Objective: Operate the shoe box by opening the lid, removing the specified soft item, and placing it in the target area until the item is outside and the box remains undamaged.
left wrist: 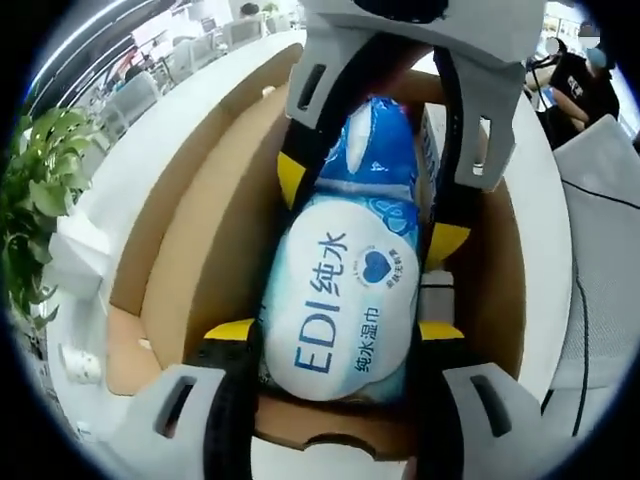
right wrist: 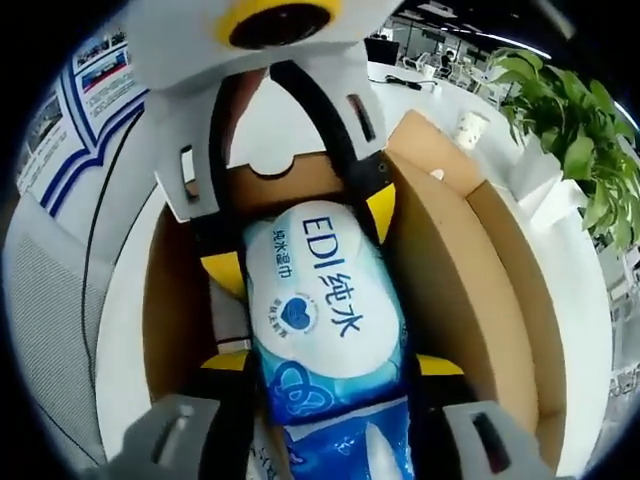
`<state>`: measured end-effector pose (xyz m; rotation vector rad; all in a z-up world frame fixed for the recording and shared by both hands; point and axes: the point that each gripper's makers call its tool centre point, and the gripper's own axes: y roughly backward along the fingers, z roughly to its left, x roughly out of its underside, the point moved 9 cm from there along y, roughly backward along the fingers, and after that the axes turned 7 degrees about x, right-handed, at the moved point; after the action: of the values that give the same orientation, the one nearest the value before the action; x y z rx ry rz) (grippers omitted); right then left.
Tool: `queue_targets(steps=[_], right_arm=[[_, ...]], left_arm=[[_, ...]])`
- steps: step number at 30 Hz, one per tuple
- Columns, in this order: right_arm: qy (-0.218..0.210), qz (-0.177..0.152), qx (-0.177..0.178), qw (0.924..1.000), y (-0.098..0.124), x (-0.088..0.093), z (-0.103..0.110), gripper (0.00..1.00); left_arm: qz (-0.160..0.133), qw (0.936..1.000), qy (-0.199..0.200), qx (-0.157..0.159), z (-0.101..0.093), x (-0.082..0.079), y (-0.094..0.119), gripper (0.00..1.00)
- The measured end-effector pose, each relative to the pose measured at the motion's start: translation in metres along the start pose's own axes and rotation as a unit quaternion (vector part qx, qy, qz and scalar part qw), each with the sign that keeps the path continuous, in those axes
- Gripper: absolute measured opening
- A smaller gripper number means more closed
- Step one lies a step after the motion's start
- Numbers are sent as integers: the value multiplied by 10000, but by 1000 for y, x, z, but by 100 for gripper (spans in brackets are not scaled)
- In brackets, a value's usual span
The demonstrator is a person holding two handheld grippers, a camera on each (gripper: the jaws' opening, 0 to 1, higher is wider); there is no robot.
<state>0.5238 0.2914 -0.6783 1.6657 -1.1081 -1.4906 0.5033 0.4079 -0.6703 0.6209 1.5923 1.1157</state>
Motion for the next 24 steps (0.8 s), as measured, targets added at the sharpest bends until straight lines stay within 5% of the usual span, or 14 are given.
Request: queue_targets(steps=[9, 24], right_arm=[[477, 145, 21, 9988, -7, -1, -7, 60], [1072, 136, -15, 9941, -14, 3, 1, 64]], left_arm=[[402, 9953, -874, 110, 0, -6, -13, 62], [-37, 9968, -743, 291, 3, -3, -26, 68]])
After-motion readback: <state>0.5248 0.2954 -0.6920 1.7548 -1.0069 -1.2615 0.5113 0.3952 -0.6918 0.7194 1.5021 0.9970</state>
